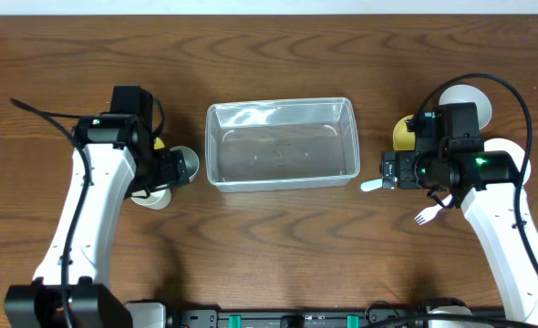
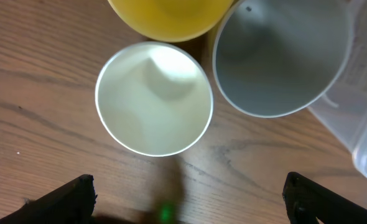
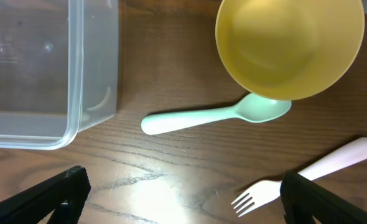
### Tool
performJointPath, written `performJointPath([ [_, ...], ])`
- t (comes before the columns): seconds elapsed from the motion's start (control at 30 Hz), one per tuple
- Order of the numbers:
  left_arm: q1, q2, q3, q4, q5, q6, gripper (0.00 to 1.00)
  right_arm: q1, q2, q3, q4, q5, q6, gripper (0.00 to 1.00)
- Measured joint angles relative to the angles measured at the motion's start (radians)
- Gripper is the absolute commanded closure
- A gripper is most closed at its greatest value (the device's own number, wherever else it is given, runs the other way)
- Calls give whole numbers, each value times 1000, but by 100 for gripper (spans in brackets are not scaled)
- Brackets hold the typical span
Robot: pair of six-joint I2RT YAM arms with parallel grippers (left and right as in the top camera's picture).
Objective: Pack container
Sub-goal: 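Lower the left gripper into the white cup and grasp it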
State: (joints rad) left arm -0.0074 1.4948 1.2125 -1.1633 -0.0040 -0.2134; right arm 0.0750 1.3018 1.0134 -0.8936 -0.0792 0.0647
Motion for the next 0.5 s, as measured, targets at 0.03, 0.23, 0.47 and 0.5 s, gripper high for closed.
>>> performJointPath([
  [0.03, 0, 7, -5, 0, 0, 0, 4, 0, 0, 0, 0, 0, 0, 1],
  [0.23, 0, 60, -45, 19, 0, 8, 4, 0, 0, 0, 0, 0, 0, 1],
  [0.47, 0, 87, -73, 112, 0, 11, 6, 0, 0, 0, 0, 0, 0, 1],
  [0.5, 0, 89, -77, 124, 0, 11, 8, 0, 0, 0, 0, 0, 0, 1],
])
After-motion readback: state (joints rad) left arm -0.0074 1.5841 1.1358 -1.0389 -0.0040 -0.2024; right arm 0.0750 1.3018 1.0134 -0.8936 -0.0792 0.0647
